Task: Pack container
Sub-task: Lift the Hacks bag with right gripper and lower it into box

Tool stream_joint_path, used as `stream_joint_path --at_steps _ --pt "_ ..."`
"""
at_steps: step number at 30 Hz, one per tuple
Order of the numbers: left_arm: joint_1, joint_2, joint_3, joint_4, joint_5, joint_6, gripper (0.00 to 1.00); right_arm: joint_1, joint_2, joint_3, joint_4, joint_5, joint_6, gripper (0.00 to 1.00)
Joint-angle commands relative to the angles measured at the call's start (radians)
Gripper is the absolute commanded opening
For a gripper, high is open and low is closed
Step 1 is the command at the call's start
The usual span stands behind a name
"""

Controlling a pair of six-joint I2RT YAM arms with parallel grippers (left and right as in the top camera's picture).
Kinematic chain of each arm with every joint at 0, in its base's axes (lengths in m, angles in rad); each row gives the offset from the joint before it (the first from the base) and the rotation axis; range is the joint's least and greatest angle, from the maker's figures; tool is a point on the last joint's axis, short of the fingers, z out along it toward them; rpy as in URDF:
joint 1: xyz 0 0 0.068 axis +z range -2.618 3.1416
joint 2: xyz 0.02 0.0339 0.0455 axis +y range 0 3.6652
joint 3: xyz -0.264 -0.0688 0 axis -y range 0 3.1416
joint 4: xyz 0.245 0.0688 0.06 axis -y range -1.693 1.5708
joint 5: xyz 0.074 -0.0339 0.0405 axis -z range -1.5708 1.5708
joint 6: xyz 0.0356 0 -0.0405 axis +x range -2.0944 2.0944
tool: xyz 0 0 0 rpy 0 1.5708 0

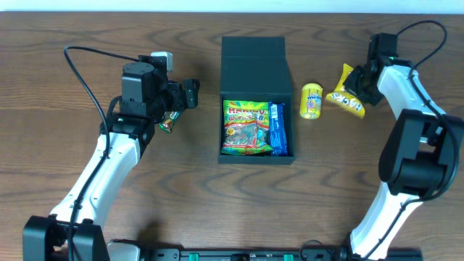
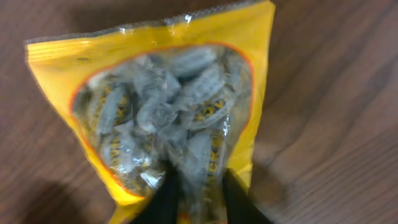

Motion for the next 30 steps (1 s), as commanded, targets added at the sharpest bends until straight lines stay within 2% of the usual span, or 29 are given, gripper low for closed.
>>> stream_joint_path --at_steps 1,4,9,13,15,20,30 --pt "0.003 0.005 0.023 -0.006 0.005 -0.011 0.95 -0.001 0.032 0.003 -0.026 0.01 -0.003 0.01" --pt "0.003 0.005 0.023 -0.016 -0.003 -0.011 0.95 0.0 0.029 0.066 -0.097 0.005 -0.026 0.01" --pt "0.005 0.005 0.023 -0.026 -0.006 -0.011 0.95 0.026 0.021 0.304 -0.289 -0.002 -0.132 0.01" --pt "0.04 0.005 0.023 -0.051 -0.033 -0.07 0.95 0.101 0.017 0.519 -0.445 -0.177 -0.257 0.01" --pt "0.071 0.005 0.023 -0.063 -0.031 -0.091 0.95 0.148 0.017 0.571 -0.486 -0.272 -0.28 0.01" --pt "0.153 0.0 0.023 -0.067 -0.003 -0.154 0.95 0.263 0.018 0.581 -0.551 -0.394 -0.29 0.01" --pt "0.192 -0.008 0.033 -0.075 0.036 -0.122 0.95 0.49 0.018 0.525 -0.588 -0.451 -0.287 0.02"
